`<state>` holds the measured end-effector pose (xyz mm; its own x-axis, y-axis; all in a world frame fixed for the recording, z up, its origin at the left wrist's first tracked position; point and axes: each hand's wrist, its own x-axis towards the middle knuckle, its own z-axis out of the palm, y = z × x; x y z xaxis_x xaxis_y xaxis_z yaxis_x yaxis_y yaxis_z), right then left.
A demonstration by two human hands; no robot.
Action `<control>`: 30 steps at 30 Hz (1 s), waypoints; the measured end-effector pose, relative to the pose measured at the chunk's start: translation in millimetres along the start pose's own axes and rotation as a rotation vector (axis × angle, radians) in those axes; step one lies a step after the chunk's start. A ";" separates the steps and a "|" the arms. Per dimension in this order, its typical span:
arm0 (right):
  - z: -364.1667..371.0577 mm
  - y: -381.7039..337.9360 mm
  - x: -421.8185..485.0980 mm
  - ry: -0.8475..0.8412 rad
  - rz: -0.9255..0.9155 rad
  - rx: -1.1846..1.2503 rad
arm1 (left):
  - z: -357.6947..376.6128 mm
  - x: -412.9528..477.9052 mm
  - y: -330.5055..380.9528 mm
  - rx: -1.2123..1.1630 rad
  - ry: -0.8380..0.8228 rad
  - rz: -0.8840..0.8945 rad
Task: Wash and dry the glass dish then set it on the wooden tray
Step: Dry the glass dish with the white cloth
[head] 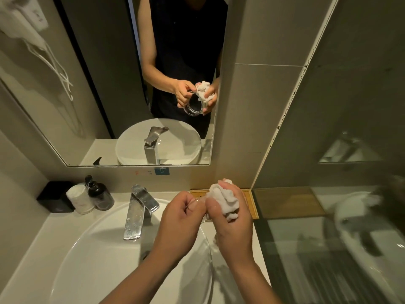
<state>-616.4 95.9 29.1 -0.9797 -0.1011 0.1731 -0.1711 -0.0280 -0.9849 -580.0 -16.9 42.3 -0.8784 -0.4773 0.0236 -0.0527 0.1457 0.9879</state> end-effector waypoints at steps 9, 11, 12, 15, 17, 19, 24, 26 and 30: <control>-1.4 6.6 6.3 0.030 0.341 0.331 | -8.4 9.3 -5.0 -0.008 -0.122 0.088; -2.0 7.4 5.1 0.040 0.244 0.242 | -13.4 15.3 -4.4 0.120 -0.236 0.116; -2.4 7.3 4.7 0.030 0.190 0.202 | -15.0 16.9 -3.1 0.180 -0.263 0.117; -2.5 3.0 3.9 -0.009 0.071 0.147 | -15.9 17.4 -0.3 0.227 -0.263 0.107; -2.9 1.7 6.3 -0.002 0.050 0.150 | -15.0 14.8 0.5 0.133 -0.254 0.108; -3.3 4.4 10.1 0.032 0.120 0.193 | -13.0 11.3 2.2 0.011 -0.228 0.108; -4.3 7.1 14.5 0.090 0.369 0.380 | -9.0 9.0 3.4 -0.122 -0.189 0.116; -4.1 7.7 15.1 0.078 0.279 0.400 | -11.0 12.3 0.1 -0.089 -0.226 0.131; -4.5 7.0 15.3 0.047 0.077 0.298 | -15.2 16.1 0.2 -0.047 -0.271 0.162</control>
<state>-633.1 98.7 24.8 -0.9935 -0.0684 0.0908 -0.0651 -0.3127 -0.9476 -586.9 -37.8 45.2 -0.9686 -0.2016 0.1455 0.1145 0.1580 0.9808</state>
